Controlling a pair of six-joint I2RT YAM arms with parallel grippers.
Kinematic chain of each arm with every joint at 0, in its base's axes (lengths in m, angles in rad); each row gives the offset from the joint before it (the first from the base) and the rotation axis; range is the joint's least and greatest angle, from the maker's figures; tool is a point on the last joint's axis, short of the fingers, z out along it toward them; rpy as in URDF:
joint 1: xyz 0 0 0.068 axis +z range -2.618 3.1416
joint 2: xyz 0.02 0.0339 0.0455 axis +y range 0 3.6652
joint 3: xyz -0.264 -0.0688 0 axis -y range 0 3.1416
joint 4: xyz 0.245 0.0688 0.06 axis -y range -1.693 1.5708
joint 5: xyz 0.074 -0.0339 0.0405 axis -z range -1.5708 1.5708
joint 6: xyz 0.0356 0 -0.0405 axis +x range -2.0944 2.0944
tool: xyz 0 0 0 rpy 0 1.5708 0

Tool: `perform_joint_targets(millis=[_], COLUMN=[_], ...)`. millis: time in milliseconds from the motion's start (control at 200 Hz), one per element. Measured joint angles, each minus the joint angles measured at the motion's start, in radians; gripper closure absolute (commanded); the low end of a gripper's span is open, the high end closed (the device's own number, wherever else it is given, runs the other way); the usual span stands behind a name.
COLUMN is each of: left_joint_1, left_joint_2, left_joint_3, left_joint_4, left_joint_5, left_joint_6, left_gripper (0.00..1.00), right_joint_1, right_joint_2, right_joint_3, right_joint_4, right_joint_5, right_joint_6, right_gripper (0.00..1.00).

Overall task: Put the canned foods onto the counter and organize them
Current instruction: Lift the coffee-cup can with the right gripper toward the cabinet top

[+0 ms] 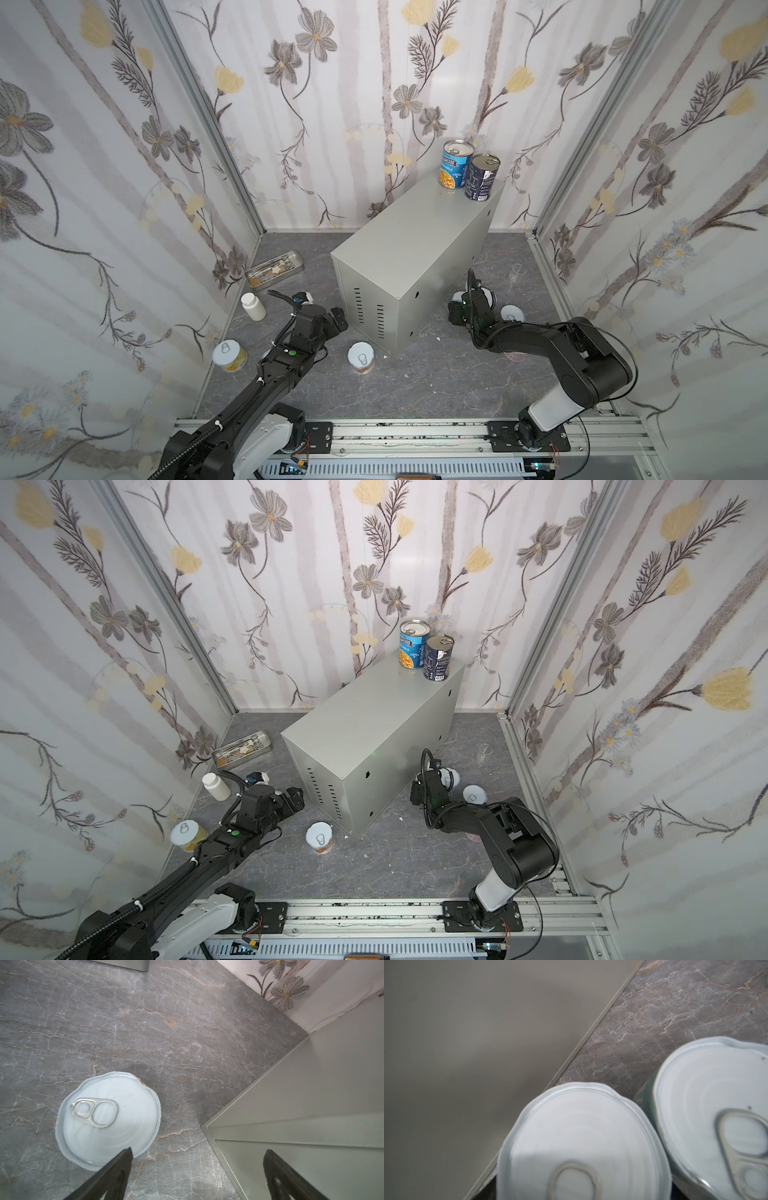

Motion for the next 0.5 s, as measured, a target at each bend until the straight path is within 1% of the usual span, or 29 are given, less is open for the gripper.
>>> perform_joint_targets(millis=[245, 500], left_joint_1=[0.000, 0.000], left_joint_2=[-0.063, -0.159], left_joint_3=[0.015, 0.100], left_joint_4=[-0.028, -0.093], left_joint_5=[0.006, 0.000], left_joint_6=[0.003, 0.023], left_gripper=[0.00, 0.00], right_joint_1=[0.010, 0.030], right_joint_2=[-0.156, -0.379], right_joint_3=[-0.027, -0.036], right_joint_4=[-0.080, -0.205], right_joint_5=[0.001, 0.000], right_joint_6=[0.004, 0.002], right_gripper=[0.47, 0.47])
